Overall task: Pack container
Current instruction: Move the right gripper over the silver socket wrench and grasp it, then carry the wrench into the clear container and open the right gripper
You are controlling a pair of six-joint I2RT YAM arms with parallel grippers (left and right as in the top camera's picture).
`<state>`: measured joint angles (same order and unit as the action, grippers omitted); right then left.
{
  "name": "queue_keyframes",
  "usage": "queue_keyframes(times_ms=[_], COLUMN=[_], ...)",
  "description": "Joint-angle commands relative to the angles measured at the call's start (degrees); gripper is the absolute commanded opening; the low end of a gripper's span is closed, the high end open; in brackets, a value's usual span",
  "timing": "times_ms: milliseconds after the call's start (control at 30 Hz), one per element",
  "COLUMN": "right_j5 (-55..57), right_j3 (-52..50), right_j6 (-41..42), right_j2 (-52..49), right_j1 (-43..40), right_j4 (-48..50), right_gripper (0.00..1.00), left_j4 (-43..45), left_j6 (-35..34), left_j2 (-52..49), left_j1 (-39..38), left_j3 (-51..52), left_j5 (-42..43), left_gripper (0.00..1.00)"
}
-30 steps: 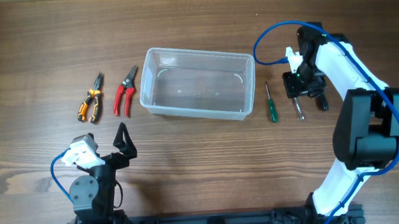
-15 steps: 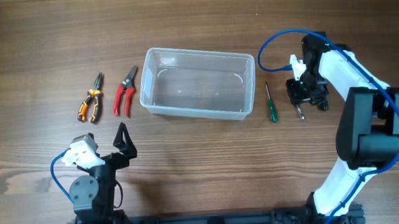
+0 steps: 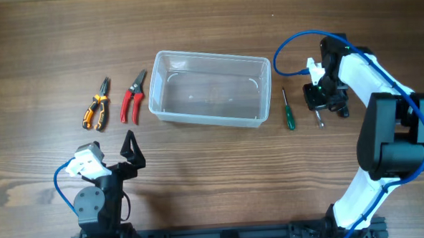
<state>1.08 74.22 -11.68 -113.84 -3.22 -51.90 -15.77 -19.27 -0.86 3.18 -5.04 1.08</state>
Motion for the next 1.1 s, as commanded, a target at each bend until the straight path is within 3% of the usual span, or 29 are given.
queue_keyframes(times_ms=[0,100,167,200,267,600,700,933,1067], right_j5=[-1.16,-1.14,-1.11,-1.11,-1.11,-1.09,-1.11,-1.14,-1.14], right_j3=[-0.74,-0.74,-0.74,-0.74,-0.74,-2.51,-2.56,-1.86,4.42], right_j6=[0.87,1.2,1.18,1.18,1.2,1.18,1.18,1.36,1.11], right_j2=[-0.17,-0.17,-0.17,-0.17,-0.17,-0.17,-0.17,0.48,3.93], right_j1=[-0.17,-0.17,-0.17,-0.17,-0.17,-0.17,-0.17,-0.17,-0.17], right_j4=[0.33,0.48,0.74,0.79,0.9,2.67,2.93,2.08,-1.29], right_gripper=[0.31,0.43,0.45,0.44,0.29,0.31,0.04,0.04,0.04], left_j4=[0.15,0.15,0.15,0.15,0.15,0.15,0.15,0.15,0.15], left_j6=[-0.7,-0.7,-0.7,-0.7,-0.7,-0.7,-0.7,-0.7,-0.7], left_j2=[0.26,0.26,0.26,0.26,0.26,0.26,0.26,0.26,0.26], left_j1=[0.48,0.48,0.48,0.48,0.48,0.48,0.48,0.48,0.48], left_j3=[0.17,0.17,0.17,0.17,0.17,0.17,0.17,0.17,0.17], left_j5=[-0.55,-0.55,-0.55,-0.55,-0.55,-0.55,-0.55,-0.55,-0.55], left_gripper=[1.0,1.0,1.0,1.0,1.0,1.0,1.0,1.0,1.0])
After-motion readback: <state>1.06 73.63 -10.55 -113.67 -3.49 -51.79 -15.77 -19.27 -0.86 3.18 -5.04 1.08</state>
